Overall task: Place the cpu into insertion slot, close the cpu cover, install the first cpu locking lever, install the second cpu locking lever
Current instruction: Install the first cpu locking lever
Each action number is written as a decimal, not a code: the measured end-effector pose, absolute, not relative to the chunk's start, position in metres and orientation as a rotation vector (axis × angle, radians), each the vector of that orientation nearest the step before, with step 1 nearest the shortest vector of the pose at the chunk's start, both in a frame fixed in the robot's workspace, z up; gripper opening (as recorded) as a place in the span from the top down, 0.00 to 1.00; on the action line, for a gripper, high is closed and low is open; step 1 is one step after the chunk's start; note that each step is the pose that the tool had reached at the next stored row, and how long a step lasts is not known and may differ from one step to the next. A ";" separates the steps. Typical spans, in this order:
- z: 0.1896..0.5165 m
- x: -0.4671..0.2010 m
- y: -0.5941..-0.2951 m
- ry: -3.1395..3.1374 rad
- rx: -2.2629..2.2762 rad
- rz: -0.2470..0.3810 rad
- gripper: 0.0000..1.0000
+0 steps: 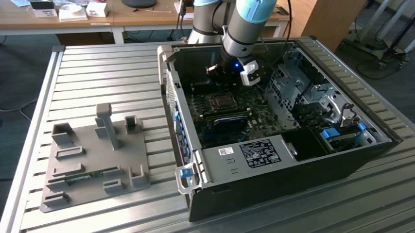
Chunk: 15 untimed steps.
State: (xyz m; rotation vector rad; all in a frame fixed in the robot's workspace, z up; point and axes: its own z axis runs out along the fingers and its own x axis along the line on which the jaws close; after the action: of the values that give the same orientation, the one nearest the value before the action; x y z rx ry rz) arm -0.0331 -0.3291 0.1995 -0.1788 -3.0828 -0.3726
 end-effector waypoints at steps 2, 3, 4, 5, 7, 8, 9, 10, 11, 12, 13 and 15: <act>0.199 -0.033 -0.329 -3.083 -0.179 -0.374 0.89; 0.199 -0.033 -0.328 -3.082 -0.179 -0.376 0.89; 0.199 -0.033 -0.327 -3.082 -0.179 -0.377 0.89; 0.199 -0.034 -0.326 -3.082 -0.179 -0.378 0.89; 0.199 -0.034 -0.325 -3.082 -0.179 -0.378 0.89; 0.199 -0.034 -0.324 -3.082 -0.179 -0.378 0.89; 0.199 -0.034 -0.324 -3.082 -0.179 -0.378 0.89; 0.199 -0.034 -0.324 -3.082 -0.178 -0.378 0.89; 0.199 -0.034 -0.324 -3.082 -0.179 -0.378 0.89; 0.200 -0.034 -0.324 -3.082 -0.179 -0.378 0.89; 0.200 -0.034 -0.324 -3.082 -0.179 -0.378 0.89; 0.202 -0.034 -0.324 -3.082 -0.179 -0.378 0.89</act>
State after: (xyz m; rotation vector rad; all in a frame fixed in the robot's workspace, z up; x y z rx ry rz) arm -0.0339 -0.3236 0.2022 -0.1789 -3.0819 -0.3779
